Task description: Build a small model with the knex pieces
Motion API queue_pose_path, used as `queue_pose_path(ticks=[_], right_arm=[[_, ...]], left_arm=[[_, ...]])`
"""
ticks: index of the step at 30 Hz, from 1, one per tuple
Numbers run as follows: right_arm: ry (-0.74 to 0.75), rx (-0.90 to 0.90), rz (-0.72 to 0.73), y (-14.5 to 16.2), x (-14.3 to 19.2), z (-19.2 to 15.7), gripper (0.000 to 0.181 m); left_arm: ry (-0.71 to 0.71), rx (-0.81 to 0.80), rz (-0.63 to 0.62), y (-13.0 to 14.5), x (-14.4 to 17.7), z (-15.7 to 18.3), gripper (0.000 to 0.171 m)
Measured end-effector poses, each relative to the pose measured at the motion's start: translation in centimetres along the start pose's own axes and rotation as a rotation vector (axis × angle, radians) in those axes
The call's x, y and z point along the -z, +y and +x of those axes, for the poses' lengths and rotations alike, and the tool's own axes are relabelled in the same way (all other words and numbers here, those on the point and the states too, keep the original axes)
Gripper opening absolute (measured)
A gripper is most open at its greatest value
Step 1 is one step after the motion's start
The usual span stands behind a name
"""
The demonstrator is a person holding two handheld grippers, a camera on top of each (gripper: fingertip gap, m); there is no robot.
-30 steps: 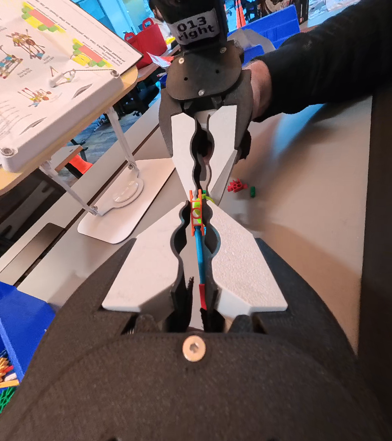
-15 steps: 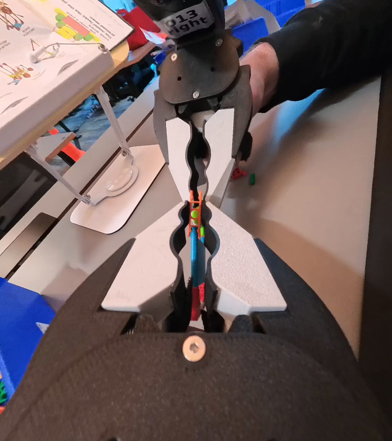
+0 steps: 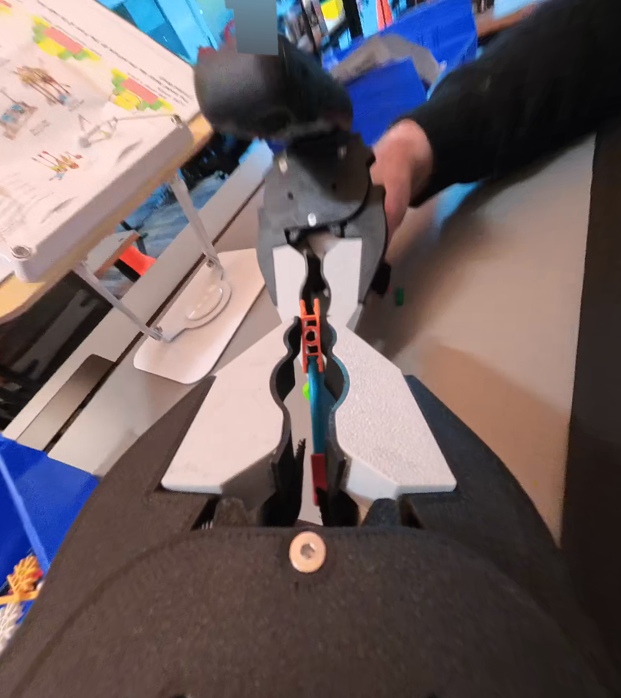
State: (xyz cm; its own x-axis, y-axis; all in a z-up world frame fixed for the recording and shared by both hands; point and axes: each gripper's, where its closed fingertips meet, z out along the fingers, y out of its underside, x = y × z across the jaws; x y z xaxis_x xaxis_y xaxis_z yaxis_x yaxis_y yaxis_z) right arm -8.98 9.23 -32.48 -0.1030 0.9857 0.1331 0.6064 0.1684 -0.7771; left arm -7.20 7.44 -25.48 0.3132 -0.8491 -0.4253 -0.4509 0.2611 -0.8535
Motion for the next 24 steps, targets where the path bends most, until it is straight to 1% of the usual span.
queue_pose_path(ticks=[2,4,7,10,13,15,20,24], right_arm=[[-0.003,0.007,0.011,-0.2,0.4,0.0,0.001],[-0.016,0.018,0.017,-0.3,0.6,-0.2,0.001],[-0.027,-0.004,0.028,-0.4,1.1,0.0,0.001],[0.002,0.000,0.055,-1.0,2.4,0.8,0.002],[0.023,0.007,0.107,-2.2,3.7,1.2,0.002],[0.039,0.016,0.132,-3.0,4.1,1.1,0.002],[0.091,0.030,0.152,-4.1,4.6,1.4,0.001],[0.096,0.017,0.143,-4.3,4.6,1.3,0.001]], left_arm=[[0.017,0.053,-0.019,0.6,-0.2,0.2,0.007],[0.012,0.071,-0.064,1.6,-0.4,-0.3,0.007],[0.000,0.094,-0.080,1.8,-0.6,-0.9,0.007],[-0.020,0.079,-0.084,1.9,-0.8,-0.9,0.007],[-0.057,0.146,-0.025,1.2,-0.4,-1.9,0.007],[-0.058,0.221,0.041,0.6,-0.3,-2.5,0.007],[0.006,0.406,0.164,-0.8,-0.3,-2.8,0.007],[0.034,0.504,0.221,-1.3,-0.4,-3.1,0.007]])
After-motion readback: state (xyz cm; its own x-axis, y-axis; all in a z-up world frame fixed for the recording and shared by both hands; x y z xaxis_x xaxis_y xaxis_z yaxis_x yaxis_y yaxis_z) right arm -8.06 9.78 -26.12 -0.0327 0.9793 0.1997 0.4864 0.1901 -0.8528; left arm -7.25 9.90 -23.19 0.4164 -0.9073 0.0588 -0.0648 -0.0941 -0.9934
